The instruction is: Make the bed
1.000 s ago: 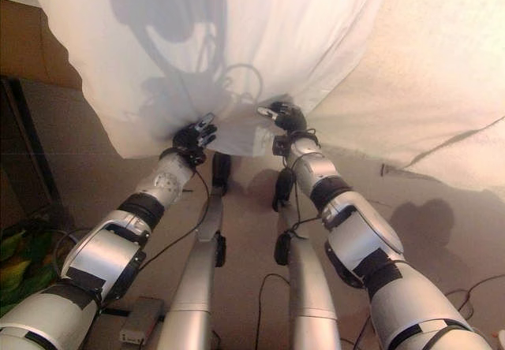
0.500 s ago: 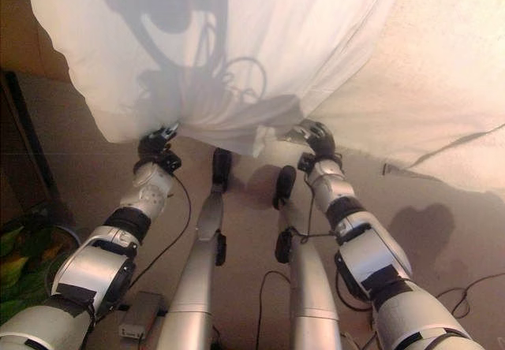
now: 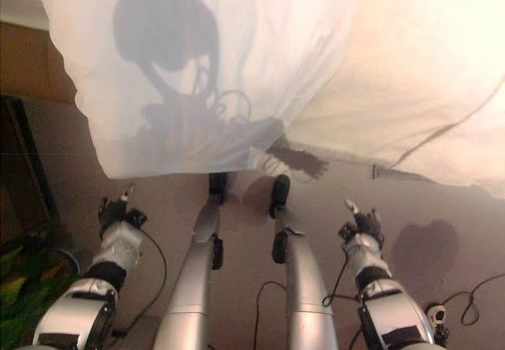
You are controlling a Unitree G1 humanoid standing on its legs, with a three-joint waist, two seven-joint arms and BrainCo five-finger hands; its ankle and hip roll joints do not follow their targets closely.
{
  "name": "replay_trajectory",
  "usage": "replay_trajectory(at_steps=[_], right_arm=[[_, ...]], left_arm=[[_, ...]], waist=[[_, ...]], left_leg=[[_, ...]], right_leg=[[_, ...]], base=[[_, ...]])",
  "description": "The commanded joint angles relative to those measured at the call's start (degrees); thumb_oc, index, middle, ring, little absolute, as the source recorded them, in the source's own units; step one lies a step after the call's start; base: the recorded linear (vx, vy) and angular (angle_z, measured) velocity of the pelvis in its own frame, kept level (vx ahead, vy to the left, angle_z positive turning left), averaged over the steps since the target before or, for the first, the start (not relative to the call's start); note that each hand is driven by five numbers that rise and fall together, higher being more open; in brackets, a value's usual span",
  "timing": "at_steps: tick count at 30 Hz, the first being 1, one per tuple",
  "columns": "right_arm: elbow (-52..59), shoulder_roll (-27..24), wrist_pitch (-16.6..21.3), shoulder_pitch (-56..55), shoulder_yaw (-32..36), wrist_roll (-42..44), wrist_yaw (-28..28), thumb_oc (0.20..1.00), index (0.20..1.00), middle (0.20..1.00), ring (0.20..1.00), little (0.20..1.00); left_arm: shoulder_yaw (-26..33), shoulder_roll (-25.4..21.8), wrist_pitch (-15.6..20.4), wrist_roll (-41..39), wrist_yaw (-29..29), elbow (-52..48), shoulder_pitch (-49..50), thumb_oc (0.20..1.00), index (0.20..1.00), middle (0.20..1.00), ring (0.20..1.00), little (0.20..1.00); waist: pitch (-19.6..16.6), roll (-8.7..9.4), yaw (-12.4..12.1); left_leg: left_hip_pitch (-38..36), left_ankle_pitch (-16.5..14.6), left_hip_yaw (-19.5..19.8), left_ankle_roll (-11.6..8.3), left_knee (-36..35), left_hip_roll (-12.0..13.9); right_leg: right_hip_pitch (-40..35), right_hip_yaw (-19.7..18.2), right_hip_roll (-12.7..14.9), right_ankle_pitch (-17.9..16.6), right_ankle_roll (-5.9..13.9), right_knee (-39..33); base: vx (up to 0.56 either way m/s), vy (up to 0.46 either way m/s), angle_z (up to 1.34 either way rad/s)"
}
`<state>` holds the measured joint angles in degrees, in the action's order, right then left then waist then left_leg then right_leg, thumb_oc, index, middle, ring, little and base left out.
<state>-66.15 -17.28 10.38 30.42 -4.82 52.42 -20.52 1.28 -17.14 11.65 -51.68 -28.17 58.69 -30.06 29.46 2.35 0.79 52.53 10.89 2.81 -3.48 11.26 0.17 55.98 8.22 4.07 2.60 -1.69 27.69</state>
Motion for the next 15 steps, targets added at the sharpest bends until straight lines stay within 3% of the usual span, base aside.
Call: replay_trajectory(at_steps=[1,2,4,6,7,10,11,12,15], right_arm=[[3.25,0.25,0.13,-7.76,-0.03,-2.60,-0.09,1.000,1.000,1.000,1.000,1.000],[3.29,0.26,0.13,-7.84,-0.04,-2.60,-0.10,1.000,1.000,1.000,1.000,1.000],[3.00,1.24,-0.94,-12.77,0.88,-5.07,1.70,1.000,1.000,1.000,1.000,1.000],[2.69,1.70,-1.42,-13.92,0.91,-6.29,2.21,1.000,1.000,1.000,1.000,1.000],[2.45,1.54,-2.61,-16.27,0.98,-10.02,3.39,1.000,1.000,1.000,1.000,1.000],[2.55,0.66,-4.05,-17.79,0.46,-14.88,4.72,1.000,1.000,1.000,1.000,1.000],[2.90,0.08,-5.36,-20.57,0.18,-19.32,6.60,1.000,1.000,1.000,1.000,1.000],[3.03,-0.07,-5.49,-21.48,0.33,-21.10,7.21,1.000,1.000,1.000,1.000,1.000],[2.49,-0.30,-7.20,-23.98,1.32,-24.51,9.76,1.000,1.000,1.000,1.000,1.000]], left_arm=[[-0.03,3.30,-0.86,5.89,0.99,1.61,5.18,1.000,1.000,1.000,1.000,1.000],[-0.05,3.31,-0.87,5.90,0.98,1.58,5.26,1.000,1.000,1.000,1.000,1.000],[0.05,3.75,-2.41,9.94,3.93,3.18,9.56,1.000,1.000,1.000,1.000,1.000],[-0.58,3.42,-3.22,12.03,4.99,4.37,11.13,1.000,1.000,1.000,1.000,1.000],[-1.23,2.56,-4.17,16.55,7.29,4.67,14.48,1.000,1.000,1.000,1.000,1.000],[-3.79,1.57,-5.74,22.85,10.00,5.56,16.43,1.000,1.000,1.000,1.000,1.000],[-6.32,0.09,-6.77,28.31,13.83,5.04,18.96,1.000,1.000,1.000,1.000,1.000],[-6.80,-0.53,-6.90,30.09,15.12,5.24,20.21,1.000,1.000,1.000,1.000,1.000],[-8.03,-1.45,-7.60,32.98,19.24,4.80,22.51,1.000,1.000,1.000,1.000,1.000]], waist=[[0.34,0.24,0.02],[0.34,0.25,0.01],[0.34,0.67,-0.32],[0.34,0.91,-0.67],[0.34,0.77,-2.10],[-0.62,-0.33,-2.10],[-4.07,-1.68,-1.97],[-5.32,-2.18,-1.92],[-9.12,-3.52,-1.46]], left_leg=[[-6.17,-9.65,-4.08,1.76,7.00,-4.99],[-6.28,-9.63,-4.09,1.76,6.92,-4.99],[-15.33,-10.89,-4.52,2.69,6.97,-5.15],[-19.37,-11.29,-4.92,2.97,6.46,-5.02],[-27.38,-11.39,-6.29,3.40,4.31,-3.96],[-33.39,-10.70,-6.98,3.53,0.80,-3.09],[-37.65,-9.75,-7.11,3.23,-2.83,-1.81],[-39.15,-9.55,-7.50,3.12,-3.96,-1.07],[-42.61,-8.60,-7.13,2.66,-6.31,0.51]], right_leg=[[-9.31,0.04,0.14,-4.41,6.11,-9.15],[-9.40,0.02,0.13,-4.42,6.12,-9.20],[-17.82,-0.32,-0.02,-2.65,6.07,-7.70],[-21.83,0.04,0.24,-2.28,6.36,-7.80],[-28.23,1.46,1.38,-2.48,7.04,-8.28],[-32.94,1.91,2.21,-2.51,7.64,-8.16],[-37.29,2.29,3.39,-1.85,7.94,-8.28],[-39.34,2.75,4.76,-1.57,7.92,-8.23],[-44.13,-0.88,6.48,-2.52,8.26,-7.66]], base=[[-0.03,0.044,-0.12],[-0.07,0.038,-0.13],[0.02,0.051,-0.16],[0.04,0.086,-0.32],[0.05,0.096,-0.41],[0.08,-0.019,-0.90],[0.09,-0.106,-0.44],[0.09,-0.178,-0.13],[0.03,-0.212,0.29]])
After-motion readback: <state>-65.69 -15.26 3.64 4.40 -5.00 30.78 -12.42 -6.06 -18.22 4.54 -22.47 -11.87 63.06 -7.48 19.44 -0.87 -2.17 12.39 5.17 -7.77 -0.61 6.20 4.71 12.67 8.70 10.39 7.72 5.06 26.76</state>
